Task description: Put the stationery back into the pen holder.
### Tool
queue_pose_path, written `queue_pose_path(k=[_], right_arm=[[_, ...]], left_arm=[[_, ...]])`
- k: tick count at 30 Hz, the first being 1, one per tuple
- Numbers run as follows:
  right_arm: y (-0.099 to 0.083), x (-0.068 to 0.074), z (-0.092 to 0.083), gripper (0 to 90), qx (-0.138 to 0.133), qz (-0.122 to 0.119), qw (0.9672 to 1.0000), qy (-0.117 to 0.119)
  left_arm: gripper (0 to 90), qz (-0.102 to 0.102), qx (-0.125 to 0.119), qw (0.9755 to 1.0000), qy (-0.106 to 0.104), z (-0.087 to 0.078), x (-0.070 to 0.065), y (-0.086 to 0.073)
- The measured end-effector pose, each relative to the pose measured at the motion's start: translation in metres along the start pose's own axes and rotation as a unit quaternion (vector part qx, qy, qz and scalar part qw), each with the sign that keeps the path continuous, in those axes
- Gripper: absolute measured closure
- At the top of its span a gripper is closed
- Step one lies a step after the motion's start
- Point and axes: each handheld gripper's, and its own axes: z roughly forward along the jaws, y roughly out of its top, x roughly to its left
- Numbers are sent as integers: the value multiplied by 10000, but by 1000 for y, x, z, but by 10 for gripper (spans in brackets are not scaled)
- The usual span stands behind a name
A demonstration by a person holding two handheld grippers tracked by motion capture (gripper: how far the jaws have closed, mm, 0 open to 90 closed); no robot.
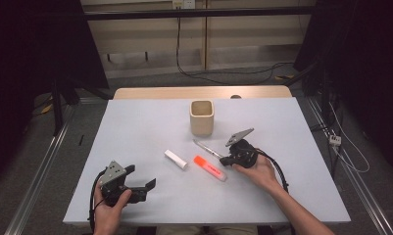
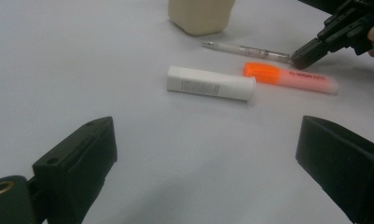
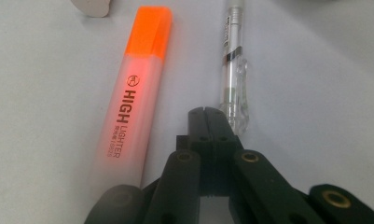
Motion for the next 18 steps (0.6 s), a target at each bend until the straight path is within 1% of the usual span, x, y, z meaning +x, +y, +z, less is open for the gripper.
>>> queue_pose_path(k=[3, 5, 12, 13, 15, 16, 18], right_arm=[[-1, -2, 0, 900, -39, 36, 10000, 33], [-1, -1, 0, 900, -28, 39, 10000, 8], [-1, -2, 0, 900, -71, 50, 10000, 15], [-1, -2, 0, 900, -71, 56, 10000, 15], [-1, -1, 0, 900, -77, 71, 9999, 19], [-1, -1, 0, 900, -80, 80, 9999, 39], [-1, -1, -4, 900, -218, 84, 9996, 172]], left_arm=[[51, 34, 13, 10000, -16, 0, -1, 0], [51, 51, 25, 10000, -22, 0, -2, 0], [50, 33, 1, 10000, -29, 1, -1, 1], [50, -6, 2, 10000, -33, 2, -2, 1], [50, 28, 25, 10000, -42, 2, -2, 1], [50, 31, 15, 10000, -46, 2, -2, 1], [50, 49, 9, 10000, -40, 1, -2, 1]])
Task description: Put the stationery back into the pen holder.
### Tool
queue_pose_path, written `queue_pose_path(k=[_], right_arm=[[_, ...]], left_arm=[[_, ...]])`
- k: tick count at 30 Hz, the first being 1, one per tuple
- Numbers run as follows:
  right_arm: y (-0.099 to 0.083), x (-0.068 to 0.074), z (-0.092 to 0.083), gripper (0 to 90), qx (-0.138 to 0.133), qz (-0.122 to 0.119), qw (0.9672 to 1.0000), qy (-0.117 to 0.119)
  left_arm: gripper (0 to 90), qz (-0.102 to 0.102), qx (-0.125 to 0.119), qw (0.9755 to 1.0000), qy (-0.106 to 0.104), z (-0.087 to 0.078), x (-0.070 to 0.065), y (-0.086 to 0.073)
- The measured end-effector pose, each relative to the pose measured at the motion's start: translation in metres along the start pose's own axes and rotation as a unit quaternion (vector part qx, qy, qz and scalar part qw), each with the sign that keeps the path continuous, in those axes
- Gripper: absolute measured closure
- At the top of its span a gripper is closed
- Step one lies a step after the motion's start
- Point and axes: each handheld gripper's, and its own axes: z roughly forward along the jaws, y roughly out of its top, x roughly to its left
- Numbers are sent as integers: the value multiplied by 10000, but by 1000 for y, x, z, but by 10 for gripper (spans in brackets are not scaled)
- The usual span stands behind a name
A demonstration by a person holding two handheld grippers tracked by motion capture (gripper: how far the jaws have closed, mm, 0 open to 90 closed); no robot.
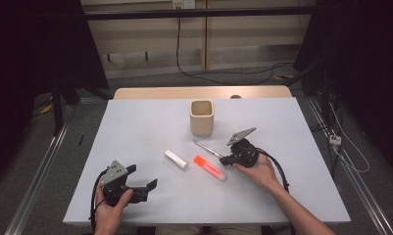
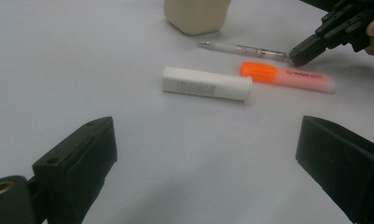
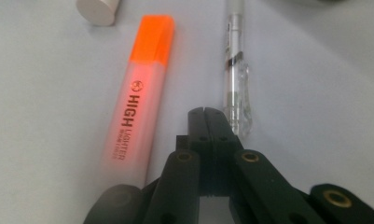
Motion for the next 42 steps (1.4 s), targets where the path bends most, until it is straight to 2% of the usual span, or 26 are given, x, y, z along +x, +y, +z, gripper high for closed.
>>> queue_pose_path(k=[5, 6, 8, 10, 12, 14, 20, 25, 29, 34, 42], right_arm=[[3, 1, -8, 822, -239, -16, 9997, 66], [4, 2, -10, 755, -320, 33, 9995, 47], [4, 1, -11, 703, -359, 43, 9993, 33], [6, 1, -13, 561, -414, 73, 9991, -41], [8, 0, -15, 483, -418, 85, 9991, -75], [12, 0, -17, 355, -499, 119, 9985, -184], [34, 0, -18, 169, -537, 84, 9983, -190], [52, -2, -5, 163, -400, -8, 9990, -199], [64, -6, 5, 209, -215, -5, 9993, -300], [73, -13, 18, 301, -124, 30, 9991, -398], [80, -13, 38, 465, 314, -121, 9982, -490]], left_arm=[[51, -13, -16, 10000, 4, -1, 1, 0], [50, -22, -5, 10000, -3, 0, 1, 0], [50, -24, -4, 10000, -17, 1, 0, 0], [50, 0, 11, 10000, -13, 1, -1, 0], [50, -12, 24, 10000, -4, 2, -1, 0], [50, -23, 26, 10000, -2, 3, -1, 0], [50, -39, 52, 10000, -3, 5, -1, 0], [50, -15, 76, 10000, -16, 6, -1, 0], [50, -24, 26, 10000, -10, 5, -1, 0], [50, -75, 17, 10000, -11, 2, 1, 0], [50, -24, 66, 10000, -40, 1, 2, 0]])
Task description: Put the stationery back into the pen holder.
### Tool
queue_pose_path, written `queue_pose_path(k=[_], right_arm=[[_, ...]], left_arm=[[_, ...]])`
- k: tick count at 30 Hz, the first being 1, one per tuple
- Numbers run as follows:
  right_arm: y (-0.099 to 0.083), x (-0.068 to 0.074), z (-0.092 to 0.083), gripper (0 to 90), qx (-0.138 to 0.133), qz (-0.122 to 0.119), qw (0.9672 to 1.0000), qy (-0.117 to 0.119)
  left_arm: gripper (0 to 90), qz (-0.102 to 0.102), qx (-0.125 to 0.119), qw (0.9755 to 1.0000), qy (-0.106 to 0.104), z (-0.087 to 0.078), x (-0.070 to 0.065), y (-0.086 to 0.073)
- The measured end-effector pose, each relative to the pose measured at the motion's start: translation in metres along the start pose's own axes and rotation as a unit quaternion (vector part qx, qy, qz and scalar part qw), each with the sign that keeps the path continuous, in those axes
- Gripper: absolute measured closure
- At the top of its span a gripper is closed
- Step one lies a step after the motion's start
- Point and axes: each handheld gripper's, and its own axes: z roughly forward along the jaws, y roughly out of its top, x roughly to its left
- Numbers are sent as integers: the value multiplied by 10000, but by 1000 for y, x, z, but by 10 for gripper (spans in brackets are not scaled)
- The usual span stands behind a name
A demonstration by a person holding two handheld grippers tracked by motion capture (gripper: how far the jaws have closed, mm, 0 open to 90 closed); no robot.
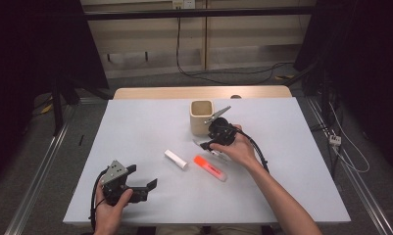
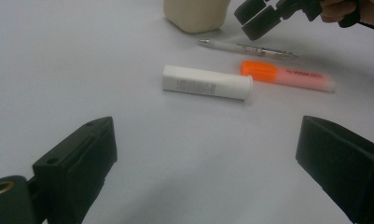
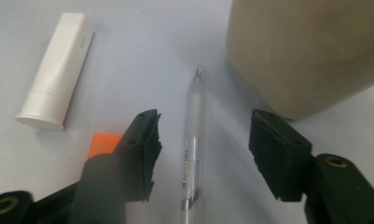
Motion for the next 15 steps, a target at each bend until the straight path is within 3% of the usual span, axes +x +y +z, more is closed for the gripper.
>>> queue_pose_path(k=[4, 8, 15], right_arm=[[-1, 2, 9, 519, 204, -83, 9998, 0], [1, 3, 13, 589, 235, -128, 9996, -24], [8, 5, 16, 692, 375, 30, 9993, -64]], left_arm=[[50, -7, 6, 10000, 3, -1, 1, 0], [50, 17, 13, 10000, -25, -1, 0, 0], [50, -4, 13, 10000, -36, 0, 0, 0]])
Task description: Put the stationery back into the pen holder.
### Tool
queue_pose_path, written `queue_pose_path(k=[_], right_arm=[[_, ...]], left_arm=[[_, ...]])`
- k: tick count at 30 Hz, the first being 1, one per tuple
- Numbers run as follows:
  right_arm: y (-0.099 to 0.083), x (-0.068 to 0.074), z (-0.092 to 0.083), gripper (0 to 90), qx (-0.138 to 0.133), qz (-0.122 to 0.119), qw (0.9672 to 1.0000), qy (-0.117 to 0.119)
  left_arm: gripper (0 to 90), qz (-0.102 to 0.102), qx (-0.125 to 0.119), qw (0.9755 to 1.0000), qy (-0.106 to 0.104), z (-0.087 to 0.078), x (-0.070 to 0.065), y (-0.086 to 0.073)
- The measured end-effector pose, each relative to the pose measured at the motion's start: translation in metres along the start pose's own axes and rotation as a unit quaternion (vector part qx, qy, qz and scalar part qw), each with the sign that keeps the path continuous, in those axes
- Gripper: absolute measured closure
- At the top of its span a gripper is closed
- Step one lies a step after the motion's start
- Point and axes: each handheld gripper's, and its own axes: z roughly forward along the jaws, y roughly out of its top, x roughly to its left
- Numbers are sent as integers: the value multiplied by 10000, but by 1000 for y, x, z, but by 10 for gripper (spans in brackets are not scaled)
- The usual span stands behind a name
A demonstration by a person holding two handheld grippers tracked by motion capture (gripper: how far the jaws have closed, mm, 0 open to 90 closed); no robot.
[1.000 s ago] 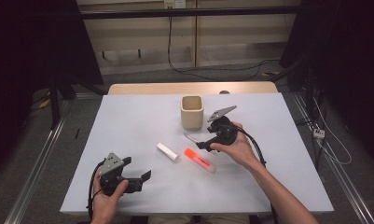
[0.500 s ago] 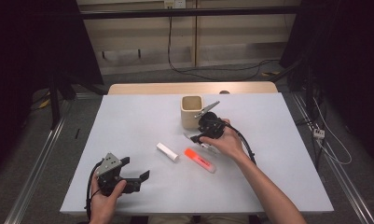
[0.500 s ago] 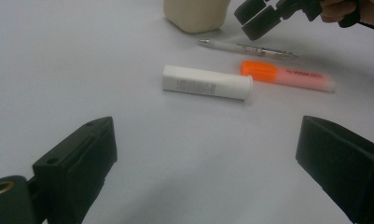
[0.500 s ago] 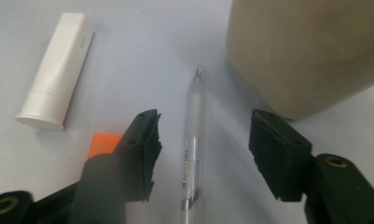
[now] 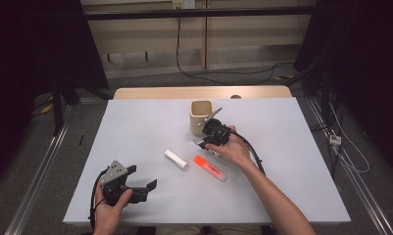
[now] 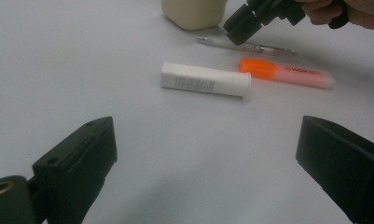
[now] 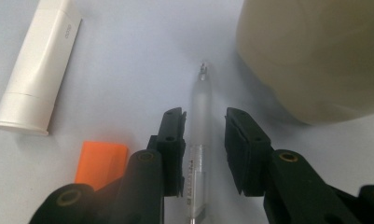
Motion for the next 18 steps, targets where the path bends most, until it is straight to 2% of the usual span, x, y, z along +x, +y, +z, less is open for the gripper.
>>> queue_pose_path(k=[7, 18], right_arm=[[2, 2, 9, 744, 232, 81, 9997, -84], [6, 5, 10, 796, 362, 247, 9988, -196]], left_arm=[[50, 3, 15, 10000, 0, 0, 0, 0], [50, 25, 46, 10000, -19, 0, 0, 0]])
